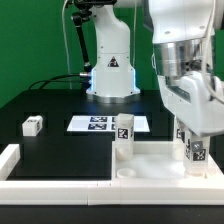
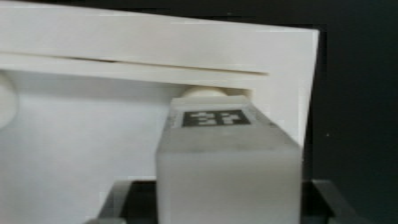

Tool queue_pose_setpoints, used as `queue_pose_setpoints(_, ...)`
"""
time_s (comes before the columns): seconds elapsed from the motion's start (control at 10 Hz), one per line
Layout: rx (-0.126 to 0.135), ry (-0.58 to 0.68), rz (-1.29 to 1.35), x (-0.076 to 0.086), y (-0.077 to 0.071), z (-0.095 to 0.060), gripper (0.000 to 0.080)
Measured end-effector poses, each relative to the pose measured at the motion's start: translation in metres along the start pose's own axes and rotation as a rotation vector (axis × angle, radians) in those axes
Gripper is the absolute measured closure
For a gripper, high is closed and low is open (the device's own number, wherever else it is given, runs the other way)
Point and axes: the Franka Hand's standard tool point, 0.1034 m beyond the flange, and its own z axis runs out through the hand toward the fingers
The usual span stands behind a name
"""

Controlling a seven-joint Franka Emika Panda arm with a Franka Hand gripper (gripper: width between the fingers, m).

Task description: Assemble square table

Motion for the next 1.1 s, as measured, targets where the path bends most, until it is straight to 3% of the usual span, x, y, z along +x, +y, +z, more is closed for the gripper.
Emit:
queue_pose_setpoints(0.2, 0.001, -0.002, 0.036, -0.0002, 0.0002, 0.0004, 0.0508)
queue_pose_setpoints(0.4, -0.001, 0.0, -0.039, -0.0001, 0.0005, 0.001, 0.0266)
queue_pose_setpoints(0.5, -0.006, 0.014, -0.165, -0.0008, -0.0004, 0.0001, 0.0181)
queue_pose_setpoints(0.7, -0.025, 0.036, -0.504, -0.0093, -0.0032, 0.0, 0.0157)
queue_pose_setpoints(1.1, -0.036, 0.042, -0.82, -0.0086, -0.0028, 0.0002, 0.015)
